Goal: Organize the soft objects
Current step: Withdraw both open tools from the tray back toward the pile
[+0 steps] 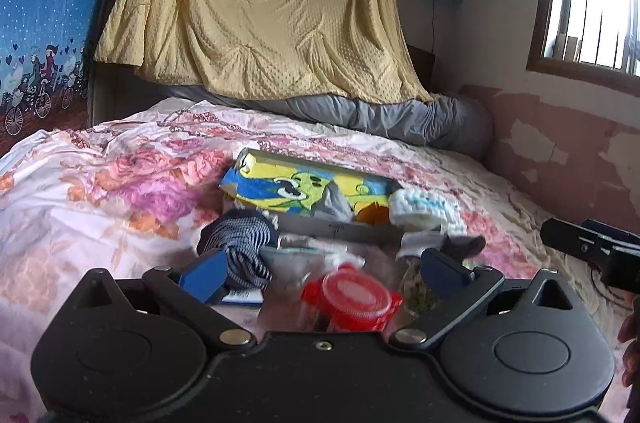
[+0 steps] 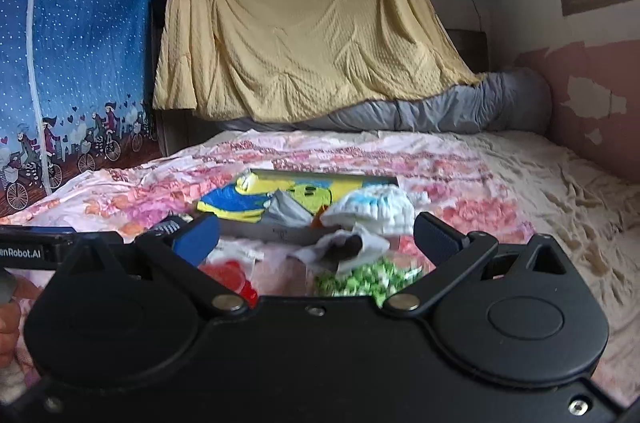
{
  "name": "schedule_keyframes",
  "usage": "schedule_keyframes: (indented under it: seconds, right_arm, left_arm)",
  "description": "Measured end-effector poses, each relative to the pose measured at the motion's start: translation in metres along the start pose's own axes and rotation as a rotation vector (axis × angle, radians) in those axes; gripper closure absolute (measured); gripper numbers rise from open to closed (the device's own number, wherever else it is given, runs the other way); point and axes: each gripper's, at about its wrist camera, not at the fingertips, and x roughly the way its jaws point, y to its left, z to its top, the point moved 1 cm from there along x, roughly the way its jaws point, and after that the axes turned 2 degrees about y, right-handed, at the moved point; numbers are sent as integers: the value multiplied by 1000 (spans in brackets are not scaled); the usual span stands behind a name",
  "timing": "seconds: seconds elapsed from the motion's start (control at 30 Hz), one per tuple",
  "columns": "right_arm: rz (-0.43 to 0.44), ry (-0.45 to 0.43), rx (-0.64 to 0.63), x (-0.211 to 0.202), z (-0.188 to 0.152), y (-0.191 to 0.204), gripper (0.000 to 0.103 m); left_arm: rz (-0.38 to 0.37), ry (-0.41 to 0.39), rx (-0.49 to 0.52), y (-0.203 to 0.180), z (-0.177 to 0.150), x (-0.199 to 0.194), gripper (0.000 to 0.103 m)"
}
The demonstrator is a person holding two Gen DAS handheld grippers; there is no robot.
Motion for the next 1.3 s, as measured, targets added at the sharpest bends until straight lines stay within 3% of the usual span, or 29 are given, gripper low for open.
schedule_keyframes:
  seconds: [0.5, 0.83, 1.3]
  right_arm:
    - [-22, 109, 11, -5, -21, 17, 0]
    - [12, 207, -75, 7, -31, 32, 0]
    - [59, 227, -140, 6, -37, 60, 0]
  left_arm:
    - [10, 77, 14, 25, -26, -4, 1]
    - [20, 118, 42, 34, -36, -4, 1]
    - [29, 151, 38, 39, -38, 3, 1]
